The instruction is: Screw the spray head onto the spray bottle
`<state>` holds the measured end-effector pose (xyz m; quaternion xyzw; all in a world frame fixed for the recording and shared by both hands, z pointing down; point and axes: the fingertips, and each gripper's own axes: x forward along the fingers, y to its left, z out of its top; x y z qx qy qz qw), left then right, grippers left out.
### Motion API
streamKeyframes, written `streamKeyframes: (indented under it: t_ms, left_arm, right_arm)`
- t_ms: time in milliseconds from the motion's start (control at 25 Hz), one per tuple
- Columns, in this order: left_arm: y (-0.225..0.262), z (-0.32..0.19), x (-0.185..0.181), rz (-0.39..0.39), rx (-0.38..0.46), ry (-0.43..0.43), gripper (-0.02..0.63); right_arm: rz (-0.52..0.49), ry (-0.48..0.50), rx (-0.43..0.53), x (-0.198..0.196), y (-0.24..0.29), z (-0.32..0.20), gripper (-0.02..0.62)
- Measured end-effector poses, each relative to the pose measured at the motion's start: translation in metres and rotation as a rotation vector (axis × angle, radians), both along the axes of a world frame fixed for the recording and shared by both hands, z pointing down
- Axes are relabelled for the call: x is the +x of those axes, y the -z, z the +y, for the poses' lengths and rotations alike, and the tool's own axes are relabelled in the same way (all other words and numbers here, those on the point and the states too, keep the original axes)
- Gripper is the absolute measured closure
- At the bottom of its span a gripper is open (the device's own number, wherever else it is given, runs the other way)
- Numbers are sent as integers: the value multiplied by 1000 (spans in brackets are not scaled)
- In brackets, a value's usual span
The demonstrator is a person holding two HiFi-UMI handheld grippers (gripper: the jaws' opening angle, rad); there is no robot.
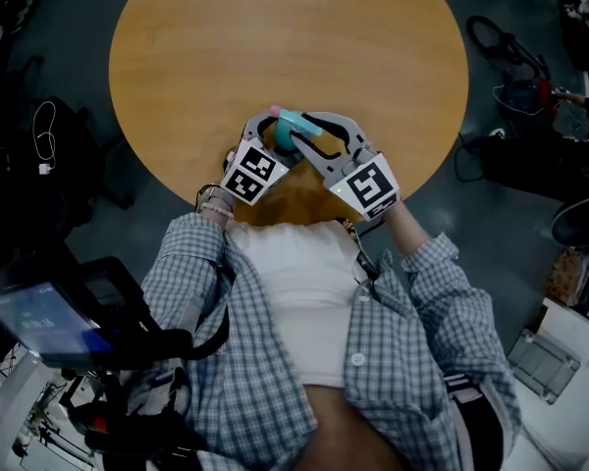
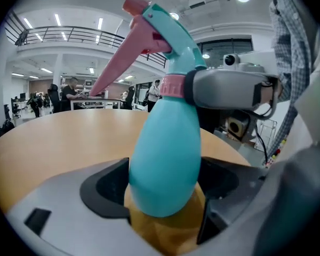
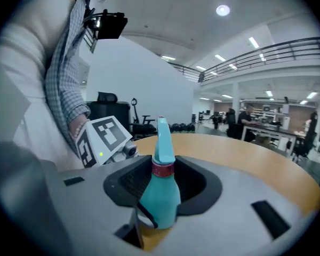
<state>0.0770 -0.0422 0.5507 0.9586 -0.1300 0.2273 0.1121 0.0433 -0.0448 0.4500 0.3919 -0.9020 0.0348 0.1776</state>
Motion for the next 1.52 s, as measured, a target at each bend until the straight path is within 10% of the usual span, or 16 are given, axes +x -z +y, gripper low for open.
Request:
streamKeyframes:
  t_ms: [320,520,1160,1520]
  left_arm:
    - [-9,-2,0,-1,6,118,212]
    - [-3,-3,-1,4,-9,126,212]
    - [1,10,5,13,-37,-173,212]
    - [1,12,2,20,-42,-184,212]
  right_arm:
    - [-3,-412,53,6,-2,-1,471]
    - [-25,-473,10,8,-5,-2,471]
    - [237,400,-178,22,-12,18,357]
    - [191,452,-123,0,-4,12,471]
